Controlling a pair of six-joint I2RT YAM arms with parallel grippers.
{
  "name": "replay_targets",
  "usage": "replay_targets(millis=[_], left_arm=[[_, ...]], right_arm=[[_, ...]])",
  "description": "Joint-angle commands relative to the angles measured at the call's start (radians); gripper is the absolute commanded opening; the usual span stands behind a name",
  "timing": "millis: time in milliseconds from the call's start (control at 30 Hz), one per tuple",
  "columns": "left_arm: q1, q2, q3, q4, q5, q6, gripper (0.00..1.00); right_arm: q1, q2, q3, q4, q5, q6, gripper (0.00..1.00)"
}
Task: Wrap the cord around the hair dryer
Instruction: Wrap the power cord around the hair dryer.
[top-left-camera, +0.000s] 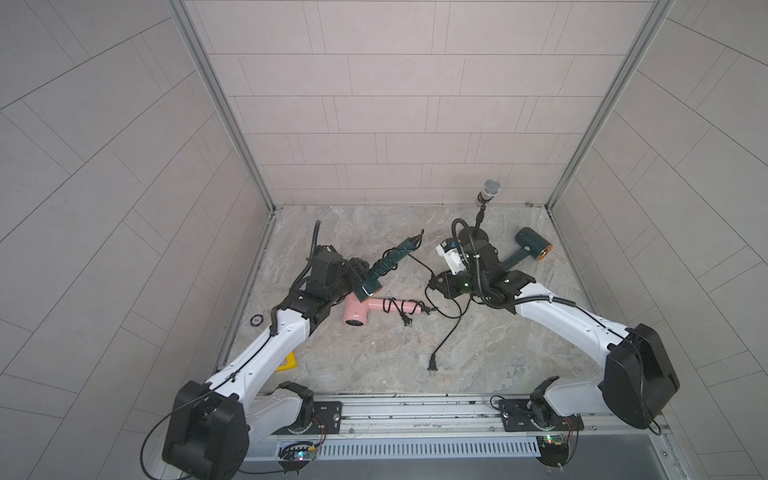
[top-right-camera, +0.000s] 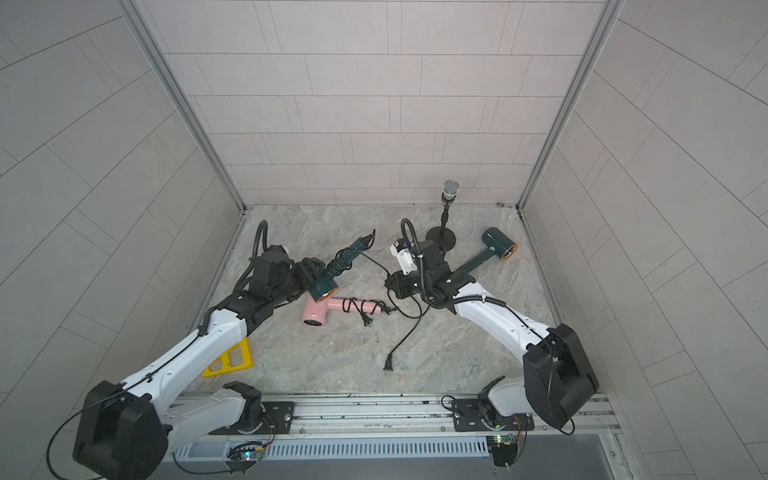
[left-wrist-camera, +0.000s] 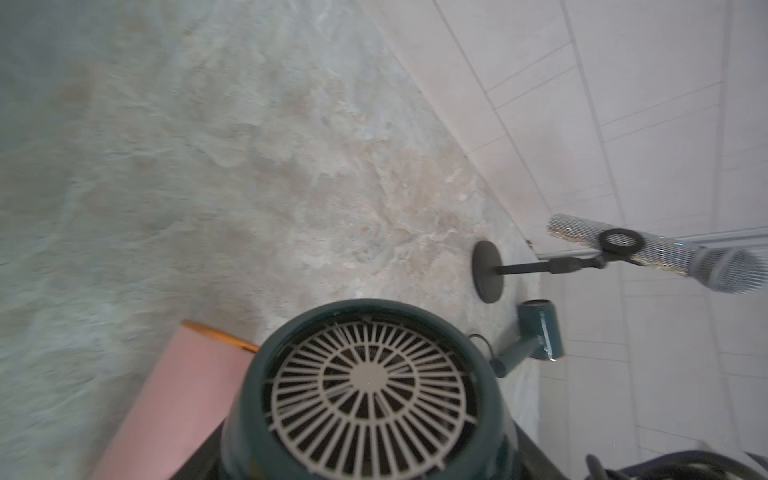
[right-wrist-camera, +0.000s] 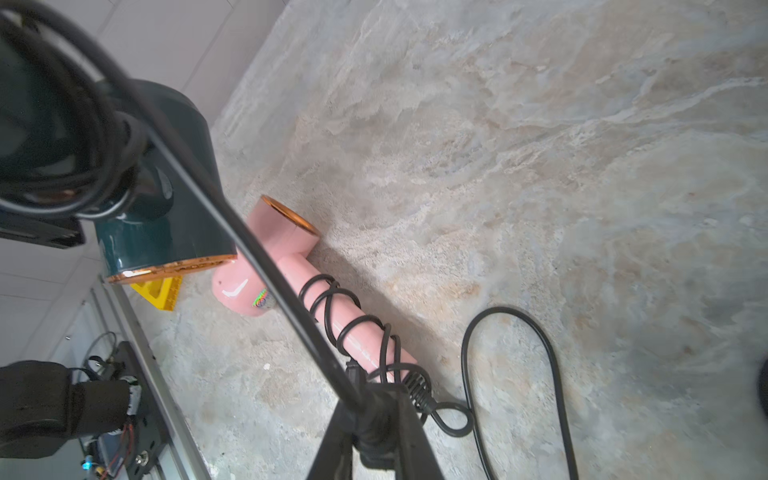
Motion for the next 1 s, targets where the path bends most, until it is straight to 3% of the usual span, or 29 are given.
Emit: replay_targets(millis=[0, 367, 633, 767, 900, 967], left_arm=[[0.005, -0.049, 0.061, -0.135, -0.201, 0.042, 0.0], [0.002, -0.045, 0.111, -0.229, -0.372, 0.117, 0.0], [-0.005, -0.013, 0.173, -0.325, -0.476, 0.241, 0.0], [-0.044, -0.009, 0.218, -0.353, -0.511, 0.374, 0.0], [-0.107, 0.012, 0.26, -0.339, -0.46, 0.578, 0.0], [-0.14, 0.04, 0.296, -0.377, -0.45, 0.672, 0.0]], right_arm=[[0.074, -0.031, 0.072, -0.175, 0.123, -0.053, 0.0], [0.29, 0.097, 0.263, -0.476, 0.09, -0.111, 0.0], [0.341, 0.168, 0.503, -0.665, 0.095, -0.226, 0.0], [0.312, 0.252, 0.624, -0.757, 0.072, -0.22, 0.0], [0.299, 0.321, 0.733, -0.819, -0.021, -0.232, 0.0], [0.294, 0.35, 0.806, -0.877, 0.014, -0.262, 0.0]])
